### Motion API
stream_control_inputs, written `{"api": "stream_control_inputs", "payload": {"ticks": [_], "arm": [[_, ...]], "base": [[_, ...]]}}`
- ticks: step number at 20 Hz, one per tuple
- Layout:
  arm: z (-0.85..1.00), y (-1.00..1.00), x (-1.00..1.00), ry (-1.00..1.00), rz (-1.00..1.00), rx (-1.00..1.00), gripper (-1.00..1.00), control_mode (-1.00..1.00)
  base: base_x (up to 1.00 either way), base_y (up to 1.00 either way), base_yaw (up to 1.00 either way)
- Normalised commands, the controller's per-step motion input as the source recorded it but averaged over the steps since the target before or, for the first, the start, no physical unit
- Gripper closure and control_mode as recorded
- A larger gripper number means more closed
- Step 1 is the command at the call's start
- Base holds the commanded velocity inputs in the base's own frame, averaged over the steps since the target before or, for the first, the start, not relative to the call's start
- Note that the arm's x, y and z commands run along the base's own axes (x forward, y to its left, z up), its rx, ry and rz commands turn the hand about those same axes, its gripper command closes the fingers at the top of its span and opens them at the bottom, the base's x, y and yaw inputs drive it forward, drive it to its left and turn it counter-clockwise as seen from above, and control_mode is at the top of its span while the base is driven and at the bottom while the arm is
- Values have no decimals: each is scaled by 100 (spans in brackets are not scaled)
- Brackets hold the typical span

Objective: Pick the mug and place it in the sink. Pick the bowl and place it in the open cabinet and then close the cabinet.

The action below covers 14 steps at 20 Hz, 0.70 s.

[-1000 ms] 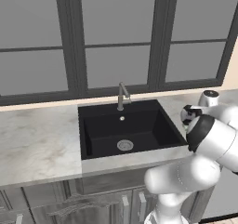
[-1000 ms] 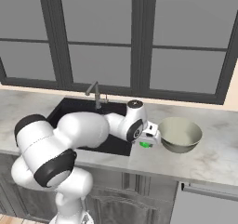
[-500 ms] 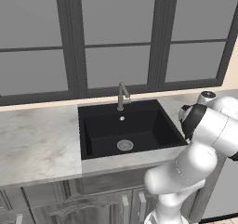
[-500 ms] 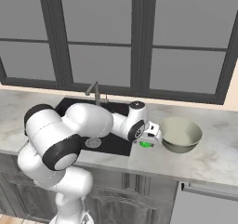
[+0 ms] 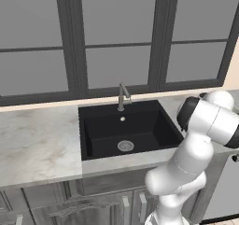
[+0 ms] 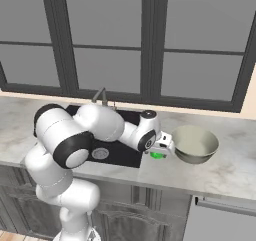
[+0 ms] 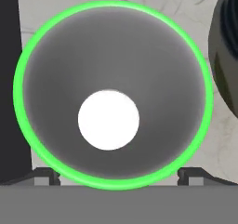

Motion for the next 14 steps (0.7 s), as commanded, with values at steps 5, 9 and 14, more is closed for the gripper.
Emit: {"api": "stream_control_inputs", "payload": {"ticks": [5,9,14], "arm": [[-9,0,1,0,0,1,100,-100],[-1,0,1,0,0,0,100,-100],[0,1,-11,-3,0,0,100,-100]], "base": [[0,0,0],[0,0,0],[0,0,0]]}}
